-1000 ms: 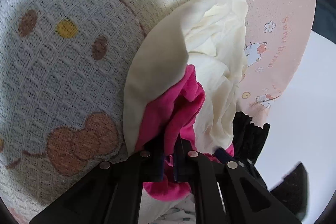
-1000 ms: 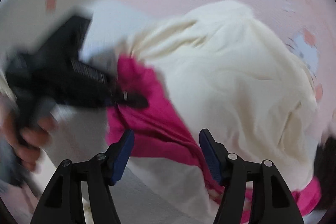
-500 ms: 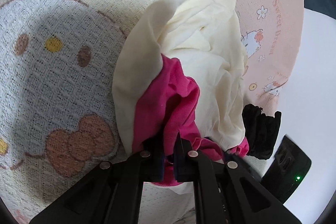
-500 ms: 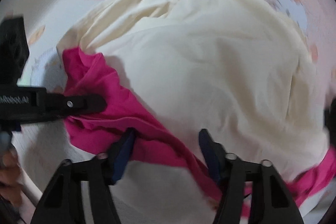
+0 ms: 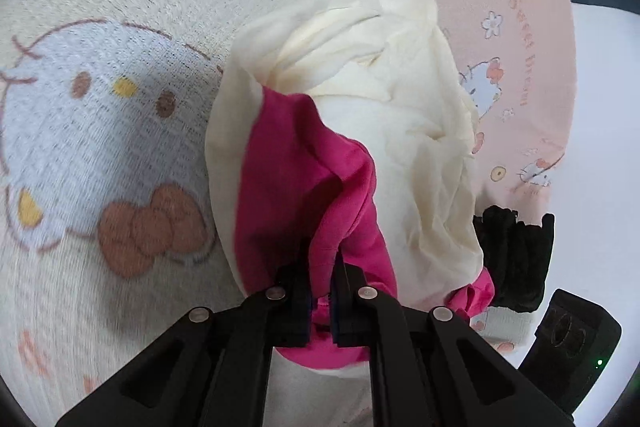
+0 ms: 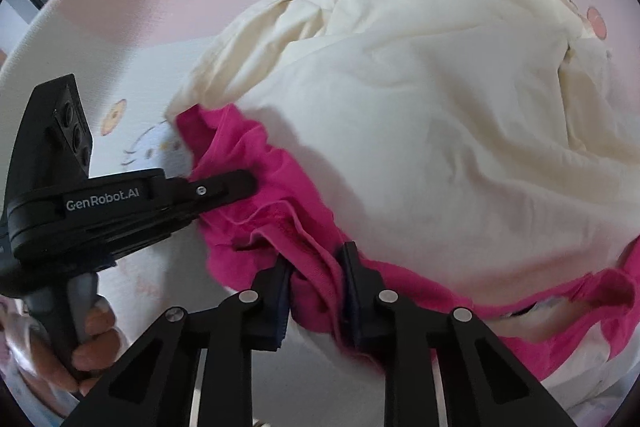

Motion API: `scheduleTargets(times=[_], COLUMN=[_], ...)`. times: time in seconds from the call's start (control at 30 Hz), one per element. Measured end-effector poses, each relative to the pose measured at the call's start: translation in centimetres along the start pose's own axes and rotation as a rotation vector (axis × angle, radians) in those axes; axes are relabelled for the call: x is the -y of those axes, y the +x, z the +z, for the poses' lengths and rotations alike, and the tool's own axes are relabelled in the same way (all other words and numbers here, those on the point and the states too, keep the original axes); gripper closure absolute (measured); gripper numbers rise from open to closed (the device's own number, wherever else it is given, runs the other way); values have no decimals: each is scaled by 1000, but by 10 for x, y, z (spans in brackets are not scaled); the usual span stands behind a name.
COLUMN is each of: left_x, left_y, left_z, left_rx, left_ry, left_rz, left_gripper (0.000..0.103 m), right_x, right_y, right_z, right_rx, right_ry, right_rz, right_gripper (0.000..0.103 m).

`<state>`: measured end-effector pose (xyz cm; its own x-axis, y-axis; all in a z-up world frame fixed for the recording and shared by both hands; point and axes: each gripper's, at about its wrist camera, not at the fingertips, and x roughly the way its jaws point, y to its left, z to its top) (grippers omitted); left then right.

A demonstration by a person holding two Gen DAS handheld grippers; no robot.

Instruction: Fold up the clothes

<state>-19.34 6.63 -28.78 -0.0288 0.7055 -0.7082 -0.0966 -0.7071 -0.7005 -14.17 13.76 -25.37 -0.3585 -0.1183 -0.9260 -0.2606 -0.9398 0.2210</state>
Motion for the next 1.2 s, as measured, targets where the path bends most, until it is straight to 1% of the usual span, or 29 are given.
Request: scheduleTargets(times=[0.1,0.17,0.23,0.33,0.37,0.4,0.47,0.57,0.67,0.7,0.77,0.83,0.9,0.93,0.97,1.0,1.03,1.07,1.1,1.13,1.2], left_x=[-1,1,1,-2,-4,-7,-23,-38,-67,-68,-76,-75,-74,-71,-68,-64,-60,-57,-55,-54,-55], left_y=[-16,-26,-38,-59,-65,-72,-91,-106,-128,-128,-134,-135,-136,-136,-135,-133,-132,-130,-130,-130,-132], left_z=[-5,-10,-16,-25,-27,-30,-31,-34,-31,-32,-32,-34,-35,-35,-35,-35,-35,-36,-36,-38,-40], left_rx=[7,15,27,50,58,65,79,99,94,92,89,99,110,113,112,107,102,95,89,84,83], left_ry=[-11,-13,-4,4,3,1,-3,-10,-17,-16,-6,14,37,53,73,97,119,138,149,148,132], left_rz=[-38,-53,-56,-63,-61,-59,-43,-22,-20,-11,6,22,44,70,99,139,183,233,272,293,319], left_gripper=[97,97,97,97,97,97,97,97,97,97,97,97,96,97,96,96,96,95,95,92,80], right_x=[-7,-2,-1,-10,-17,-24,-39,-61,-78,-85,-94,-96,-91,-87,-81,-74,-66,-58,-48,-39,-23], right_y=[-8,-11,-18,-27,-26,-25,-21,-14,-14,-13,-14,-21,-27,-32,-37,-44,-51,-57,-63,-68,-71], right_z=[-10,-13,-17,-23,-24,-25,-28,-36,-46,-49,-51,-51,-51,-51,-52,-53,-54,-55,-57,-59,-63], right_rx=[15,15,20,17,13,9,-5,-30,-45,-44,-31,3,34,51,70,95,131,161,187,205,207], right_ry=[21,49,84,111,99,88,62,21,-20,-37,-74,-99,-83,-69,-47,-21,6,31,62,93,150], right_rz=[31,74,146,276,289,303,306,295,319,324,299,275,277,281,287,292,295,295,289,288,303], right_gripper=[81,81,87,88,89,92,92,92,92,92,92,92,92,89,75,56,50,45,45,45,40])
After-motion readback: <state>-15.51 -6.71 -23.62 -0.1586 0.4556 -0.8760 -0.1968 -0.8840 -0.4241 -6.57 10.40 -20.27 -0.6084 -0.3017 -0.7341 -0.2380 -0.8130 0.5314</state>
